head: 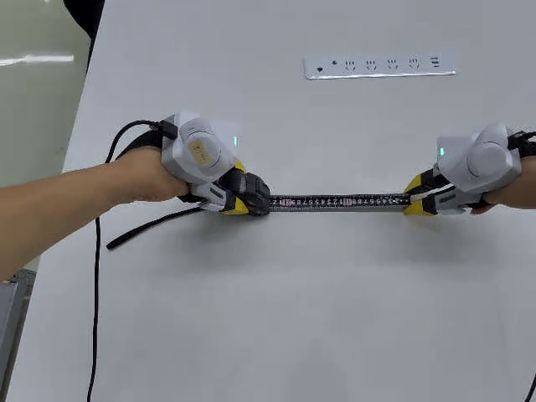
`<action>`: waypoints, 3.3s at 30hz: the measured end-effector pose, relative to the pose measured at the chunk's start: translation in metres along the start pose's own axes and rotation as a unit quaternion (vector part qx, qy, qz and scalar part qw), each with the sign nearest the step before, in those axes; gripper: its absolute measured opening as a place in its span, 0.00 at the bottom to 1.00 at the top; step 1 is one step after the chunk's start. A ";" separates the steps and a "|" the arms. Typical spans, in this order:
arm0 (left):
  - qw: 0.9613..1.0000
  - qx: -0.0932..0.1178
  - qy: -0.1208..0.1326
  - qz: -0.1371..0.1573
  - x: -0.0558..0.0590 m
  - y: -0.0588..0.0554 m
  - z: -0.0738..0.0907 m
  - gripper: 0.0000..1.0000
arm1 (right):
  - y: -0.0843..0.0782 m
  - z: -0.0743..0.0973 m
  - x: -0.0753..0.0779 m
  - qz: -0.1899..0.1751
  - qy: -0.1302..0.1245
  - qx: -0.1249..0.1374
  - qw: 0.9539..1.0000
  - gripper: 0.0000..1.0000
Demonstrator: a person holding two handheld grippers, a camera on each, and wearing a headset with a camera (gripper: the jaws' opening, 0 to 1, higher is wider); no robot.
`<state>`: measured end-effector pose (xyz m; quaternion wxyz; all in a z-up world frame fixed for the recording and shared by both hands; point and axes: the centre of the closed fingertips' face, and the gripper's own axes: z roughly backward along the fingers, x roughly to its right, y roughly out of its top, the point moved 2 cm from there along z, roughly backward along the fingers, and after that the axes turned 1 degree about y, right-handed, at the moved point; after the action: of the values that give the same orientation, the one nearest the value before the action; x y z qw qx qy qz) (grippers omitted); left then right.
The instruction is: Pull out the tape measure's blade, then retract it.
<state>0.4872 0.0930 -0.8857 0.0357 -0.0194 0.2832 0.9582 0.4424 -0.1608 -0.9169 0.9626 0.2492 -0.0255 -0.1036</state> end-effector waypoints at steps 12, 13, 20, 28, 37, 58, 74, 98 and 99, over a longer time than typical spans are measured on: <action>1.000 0.010 0.010 0.012 0.001 -0.001 0.001 0.35 | 0.001 0.000 -0.001 0.007 -0.008 -0.009 1.000 0.16; 1.000 0.011 0.011 0.014 0.001 -0.001 0.001 0.35 | 0.001 0.000 -0.001 0.005 -0.010 -0.009 1.000 0.16; 0.999 0.013 0.021 0.024 0.000 0.000 0.001 0.36 | 0.001 0.001 -0.002 -0.006 -0.022 -0.009 1.000 0.16; 0.998 0.022 0.037 0.038 -0.005 0.004 0.005 0.41 | 0.000 0.003 0.001 -0.026 -0.036 -0.008 0.999 0.19; 0.997 0.027 0.052 0.057 -0.007 0.005 0.009 0.46 | -0.002 0.005 0.003 -0.040 -0.053 -0.007 0.998 0.20; 0.975 0.047 0.131 0.171 0.005 -0.006 0.029 0.57 | 0.005 0.020 -0.003 -0.141 -0.132 0.036 0.981 0.34; 0.956 0.064 0.169 0.230 0.010 -0.003 0.037 0.63 | 0.004 0.031 -0.014 -0.213 -0.163 0.069 0.961 0.42; 0.907 0.106 0.228 0.337 0.034 -0.009 0.055 0.74 | 0.004 0.047 -0.040 -0.290 -0.197 0.111 0.930 0.55; 0.906 0.106 0.228 0.339 0.035 -0.009 0.055 0.74 | 0.004 0.047 -0.040 -0.292 -0.197 0.112 0.929 0.56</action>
<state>0.4516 0.1330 -0.8465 -0.3555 -0.1365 0.3731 0.8461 0.3990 -0.1710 -0.8736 0.8311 0.3267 -0.1522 -0.4236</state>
